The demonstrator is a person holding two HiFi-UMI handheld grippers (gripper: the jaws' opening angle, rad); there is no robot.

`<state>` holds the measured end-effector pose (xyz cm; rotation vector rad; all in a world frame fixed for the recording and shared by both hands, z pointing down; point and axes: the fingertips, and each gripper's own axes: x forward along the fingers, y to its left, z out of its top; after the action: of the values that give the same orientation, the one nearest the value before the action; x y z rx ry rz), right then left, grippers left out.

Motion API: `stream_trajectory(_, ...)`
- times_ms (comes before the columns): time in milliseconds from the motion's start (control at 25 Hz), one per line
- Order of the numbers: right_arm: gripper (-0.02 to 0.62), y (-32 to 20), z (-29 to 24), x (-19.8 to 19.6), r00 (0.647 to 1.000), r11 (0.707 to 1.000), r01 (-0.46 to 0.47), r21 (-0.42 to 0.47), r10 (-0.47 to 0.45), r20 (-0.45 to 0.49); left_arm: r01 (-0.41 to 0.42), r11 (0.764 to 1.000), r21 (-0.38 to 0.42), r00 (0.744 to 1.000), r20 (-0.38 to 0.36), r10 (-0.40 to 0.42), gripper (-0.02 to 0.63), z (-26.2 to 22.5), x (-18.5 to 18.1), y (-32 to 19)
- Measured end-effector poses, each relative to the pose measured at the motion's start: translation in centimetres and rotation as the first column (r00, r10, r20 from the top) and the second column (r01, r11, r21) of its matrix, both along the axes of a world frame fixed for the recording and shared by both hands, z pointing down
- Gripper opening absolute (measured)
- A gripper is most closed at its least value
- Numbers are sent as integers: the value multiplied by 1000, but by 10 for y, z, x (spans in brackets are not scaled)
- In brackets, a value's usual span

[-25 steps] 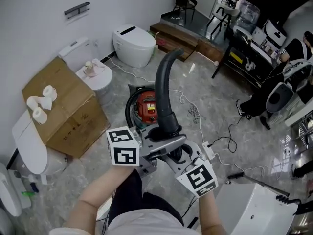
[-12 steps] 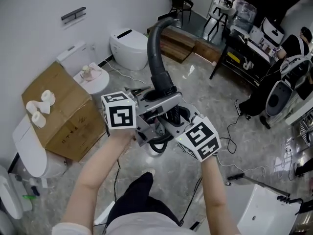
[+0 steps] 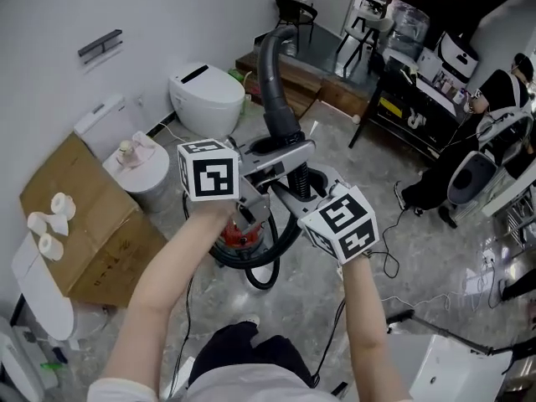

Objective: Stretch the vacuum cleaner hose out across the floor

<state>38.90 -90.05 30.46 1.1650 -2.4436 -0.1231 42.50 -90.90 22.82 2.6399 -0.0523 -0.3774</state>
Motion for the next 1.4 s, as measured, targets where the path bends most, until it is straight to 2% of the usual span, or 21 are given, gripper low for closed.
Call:
stream_trajectory(240,190,-32,-36,68,996,995,-84,56,84,-2,-72,997,34,997,-21,72,172,-37,67,-28)
stream_trajectory(400,192,-36,-61,135,992,987,-123,103,125,-14,-102,992,74,993,-45,105,172,-64,132,-27)
stream_trajectory(520,190,-31,-73,200,987,980,-154,125,157,-21,-117,987,106,991,-59,124,172,-76,196,-19)
stream_trajectory(760,193,-6,-89,356,970,966,-221,137,233,-76,-152,983,107,976,-139,166,171,-95,344,6)
stream_trajectory(920,193,23,-105,444,948,941,-295,164,310,-75,-199,971,130,960,-172,220,171,-110,429,37)
stream_trajectory(1040,193,55,-105,500,927,922,-349,169,366,-83,-263,955,135,943,-175,284,170,-111,485,71)
stream_trajectory(1160,193,86,-83,535,910,910,-391,136,404,-90,-333,939,93,926,-159,344,170,-89,523,102)
stream_trajectory(1240,193,102,-60,542,908,911,-401,99,409,-87,-357,933,50,922,-140,360,171,-65,532,116)
stream_trajectory(1400,193,131,-3,514,912,914,-405,15,405,-67,-361,932,-22,929,-94,357,172,-7,511,141)
